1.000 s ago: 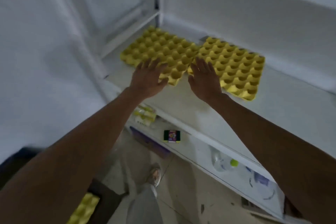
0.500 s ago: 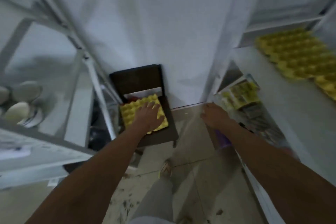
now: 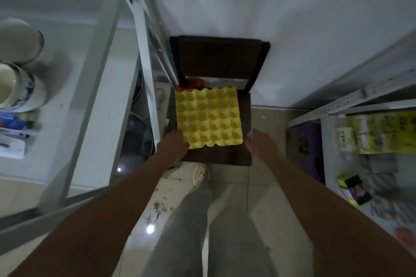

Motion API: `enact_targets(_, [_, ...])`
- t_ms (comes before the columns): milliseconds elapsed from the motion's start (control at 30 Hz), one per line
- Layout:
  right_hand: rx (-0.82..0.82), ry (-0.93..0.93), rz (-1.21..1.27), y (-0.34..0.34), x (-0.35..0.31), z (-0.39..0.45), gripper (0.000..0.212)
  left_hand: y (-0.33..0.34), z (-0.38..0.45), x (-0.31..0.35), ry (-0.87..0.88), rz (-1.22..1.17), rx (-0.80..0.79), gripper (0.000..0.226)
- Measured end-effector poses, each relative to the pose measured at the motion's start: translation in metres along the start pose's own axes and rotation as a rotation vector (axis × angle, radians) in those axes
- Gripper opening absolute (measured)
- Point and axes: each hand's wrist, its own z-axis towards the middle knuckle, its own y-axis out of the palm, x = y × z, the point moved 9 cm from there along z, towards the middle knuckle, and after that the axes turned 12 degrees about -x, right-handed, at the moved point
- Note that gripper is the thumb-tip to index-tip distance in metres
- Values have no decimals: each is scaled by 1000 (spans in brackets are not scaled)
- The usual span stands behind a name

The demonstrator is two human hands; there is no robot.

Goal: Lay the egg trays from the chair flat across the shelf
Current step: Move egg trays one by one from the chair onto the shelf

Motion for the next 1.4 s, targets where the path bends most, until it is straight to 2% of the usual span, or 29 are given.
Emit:
enact_targets(67, [32,42,20,-5,-2,31,22,3,22,-14,-54,-90,24,34])
enact_targets(133, [33,69,41,-4,-3,61,19,15,42,-30,-128,-180,12,31])
enact_targets(300, [20,96,92,10,-1,135,29,30,99,-56,-252,-286,42,53])
enact_targets(367, [-7,89,53,21,0,159,33,34,119,-65,-303,-332,91,54])
enact_targets(467, [14,142,20,28,7,184,35,35,142,-70,-298,-384,206,41])
enact_targets(600, [138,159,-93,23,10,199,16,38,155,-89,-388,-465,292,24])
enact_targets(667, [155,132,-177,21,8,203,11,40,160,-93,-409,-457,277,24])
enact_targets(767, [145,69,-250,21,3,208,12,43,168,-97,-403,-451,235,39])
enact_targets(900, [197,-12,-298,17,-5,203,9,34,168,-103,-445,-378,259,16])
enact_targets(1000, [229,-18,-296,17,-9,193,11,24,160,-99,-460,-324,296,24])
enact_targets(1167, [187,125,-109,22,11,191,22,15,158,-93,-422,-281,282,22])
enact_targets(1267, [198,132,13,22,19,191,20,10,157,-88,-375,-213,315,21])
enact_targets(1400, [215,99,99,20,26,188,18,20,164,-79,-321,-88,263,31])
